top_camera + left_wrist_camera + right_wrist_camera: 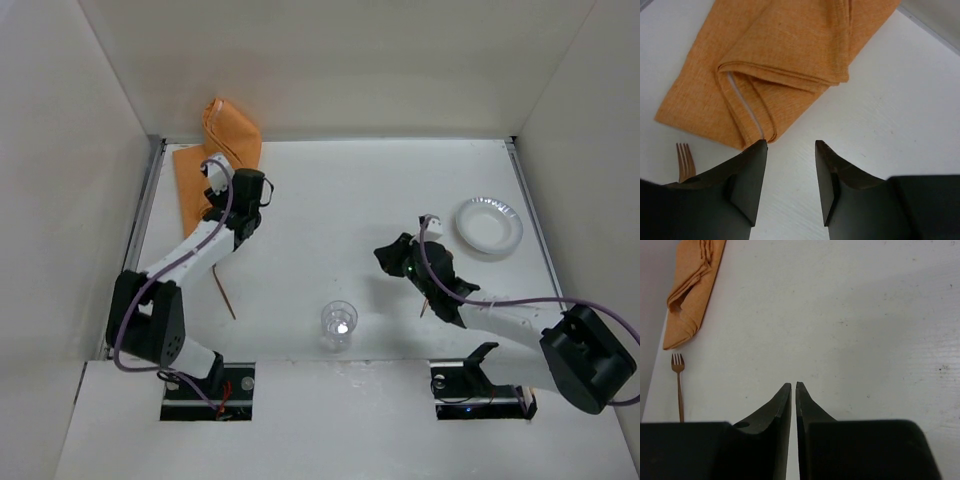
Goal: Set the dinner table for one person
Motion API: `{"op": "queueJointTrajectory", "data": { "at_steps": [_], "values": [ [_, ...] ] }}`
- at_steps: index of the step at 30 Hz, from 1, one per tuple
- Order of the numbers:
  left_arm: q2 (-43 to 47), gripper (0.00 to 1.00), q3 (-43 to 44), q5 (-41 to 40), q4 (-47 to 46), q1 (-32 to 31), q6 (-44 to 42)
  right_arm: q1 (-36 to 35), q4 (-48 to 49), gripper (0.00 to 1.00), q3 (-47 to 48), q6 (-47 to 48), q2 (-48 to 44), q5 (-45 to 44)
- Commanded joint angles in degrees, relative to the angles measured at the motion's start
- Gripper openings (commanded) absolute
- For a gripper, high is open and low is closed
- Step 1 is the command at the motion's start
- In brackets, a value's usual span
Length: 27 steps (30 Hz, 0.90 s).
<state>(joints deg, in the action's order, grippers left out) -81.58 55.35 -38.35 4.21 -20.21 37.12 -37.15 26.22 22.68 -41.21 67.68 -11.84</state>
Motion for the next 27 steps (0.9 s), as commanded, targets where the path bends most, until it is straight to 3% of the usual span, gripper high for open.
{"op": "queueJointTrajectory", "data": {
  "at_steps": [1, 5, 10, 17, 27],
  "values": [
    [-5.58, 0.42, 8.69, -2.08, -4.21, -0.14, -7.84, -0.07, 2.96, 0.18, 2.64, 0.08, 0.79, 1.9],
    [-14.99, 0.54, 19.68, -2.43, -0.88, 0.48, -12.85, -0.6, 3.4, 0.4, 2.55, 0.43, 0.78, 1.03],
    [-27.99, 0.61, 33.83, -2.17, 3.69, 2.58, -19.18, -1.13, 3.14, 0.51, 2.9, 0.69, 0.44, 1.64],
    [-43.91, 0.62, 50.45, -1.21, 9.94, 5.04, -24.47, -2.44, 2.96, 0.52, 3.78, 1.31, 2.1, 1.9],
    [-53.33, 0.55, 57.06, -0.06, 10.38, 7.68, -25.17, -3.85, 2.61, 0.52, 5.54, 1.83, 5.44, 2.96]
  ]
}}
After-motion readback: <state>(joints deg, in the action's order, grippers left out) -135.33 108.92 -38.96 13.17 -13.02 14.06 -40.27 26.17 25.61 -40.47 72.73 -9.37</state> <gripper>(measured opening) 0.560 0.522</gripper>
